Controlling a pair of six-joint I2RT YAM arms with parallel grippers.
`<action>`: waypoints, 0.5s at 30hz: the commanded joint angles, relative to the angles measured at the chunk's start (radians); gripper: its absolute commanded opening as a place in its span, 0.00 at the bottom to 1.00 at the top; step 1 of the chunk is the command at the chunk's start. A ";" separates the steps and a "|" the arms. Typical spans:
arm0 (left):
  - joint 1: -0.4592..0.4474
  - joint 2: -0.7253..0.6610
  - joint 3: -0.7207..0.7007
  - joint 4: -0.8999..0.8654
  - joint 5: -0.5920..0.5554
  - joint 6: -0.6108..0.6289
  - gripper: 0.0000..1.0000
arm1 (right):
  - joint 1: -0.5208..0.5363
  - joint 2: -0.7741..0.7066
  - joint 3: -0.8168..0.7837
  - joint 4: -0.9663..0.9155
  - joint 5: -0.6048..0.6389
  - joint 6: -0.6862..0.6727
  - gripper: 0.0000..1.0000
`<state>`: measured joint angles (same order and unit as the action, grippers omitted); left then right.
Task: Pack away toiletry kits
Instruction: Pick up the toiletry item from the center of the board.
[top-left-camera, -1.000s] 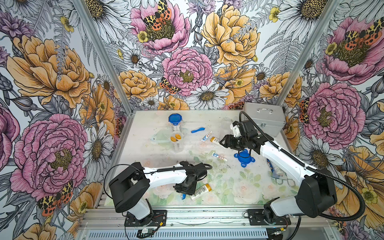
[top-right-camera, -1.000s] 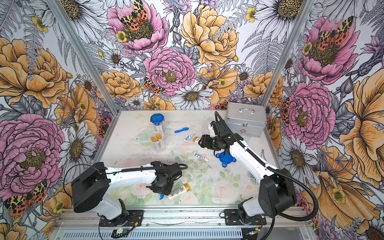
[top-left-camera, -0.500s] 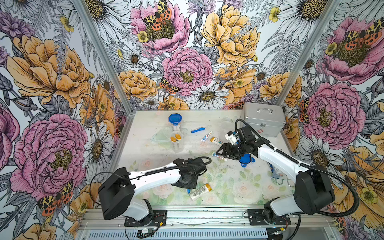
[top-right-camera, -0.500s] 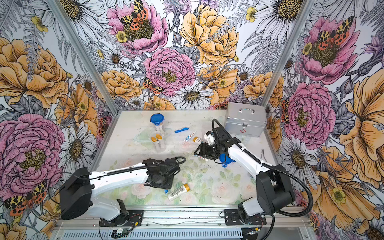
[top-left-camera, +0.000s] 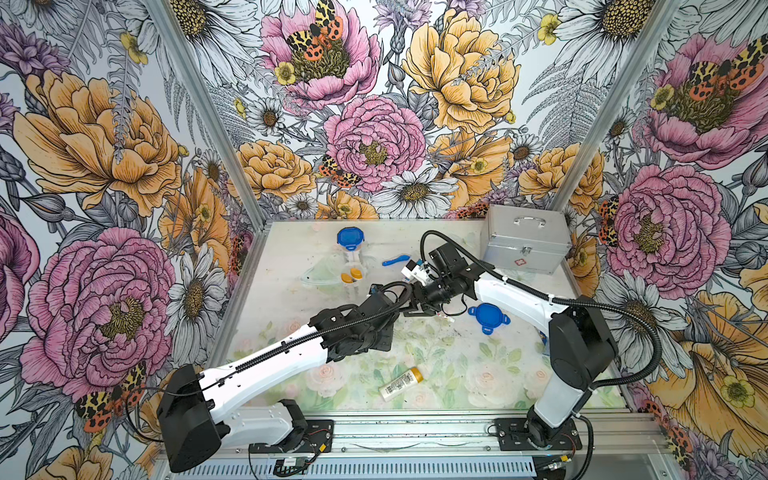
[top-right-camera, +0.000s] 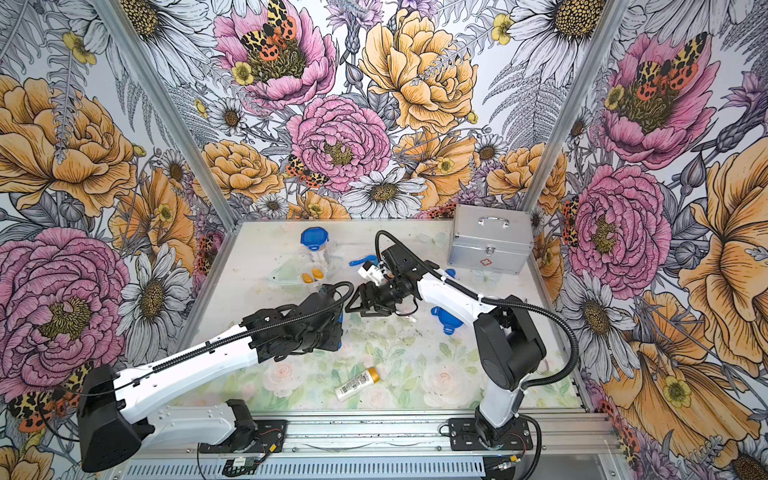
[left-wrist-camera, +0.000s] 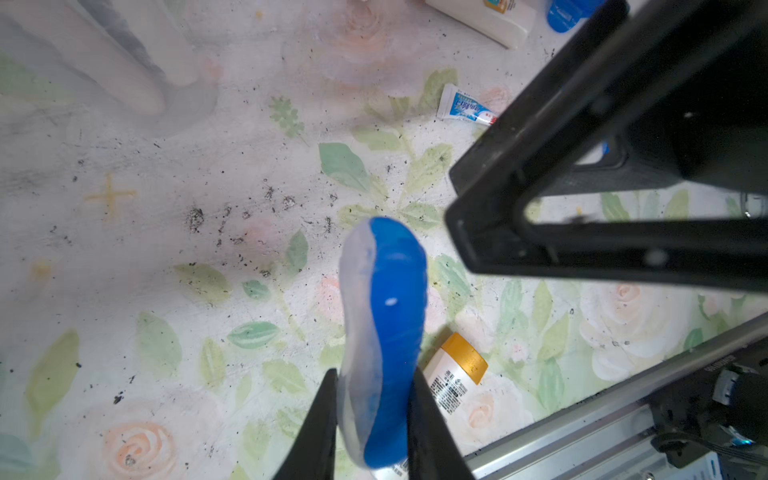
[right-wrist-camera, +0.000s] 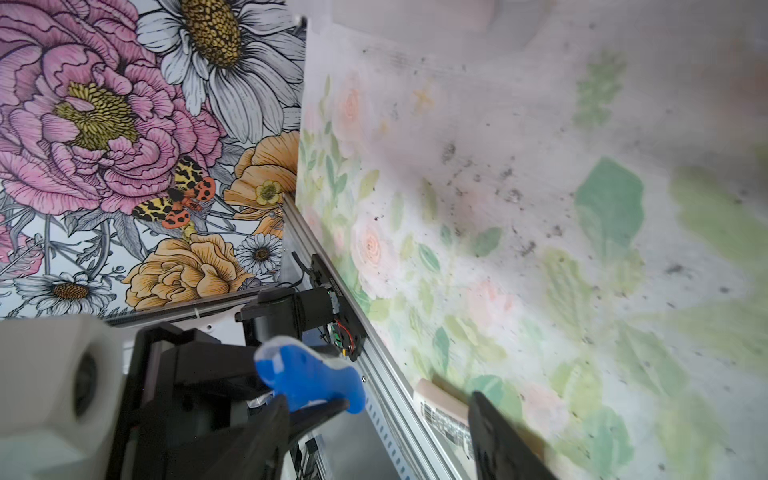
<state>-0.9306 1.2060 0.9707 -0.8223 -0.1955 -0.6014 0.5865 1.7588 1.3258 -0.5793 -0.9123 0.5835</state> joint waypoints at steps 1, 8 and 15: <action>0.011 -0.026 0.014 0.033 -0.028 0.041 0.10 | 0.026 0.050 0.061 0.032 -0.048 -0.002 0.66; 0.017 -0.025 0.017 0.052 -0.027 0.033 0.10 | 0.072 0.105 0.095 0.039 -0.057 0.010 0.50; 0.035 -0.030 0.012 0.055 -0.021 0.027 0.10 | 0.087 0.117 0.105 0.039 -0.069 0.005 0.28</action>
<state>-0.9112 1.2034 0.9707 -0.8165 -0.1947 -0.5907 0.6708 1.8599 1.4078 -0.5392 -0.9737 0.5896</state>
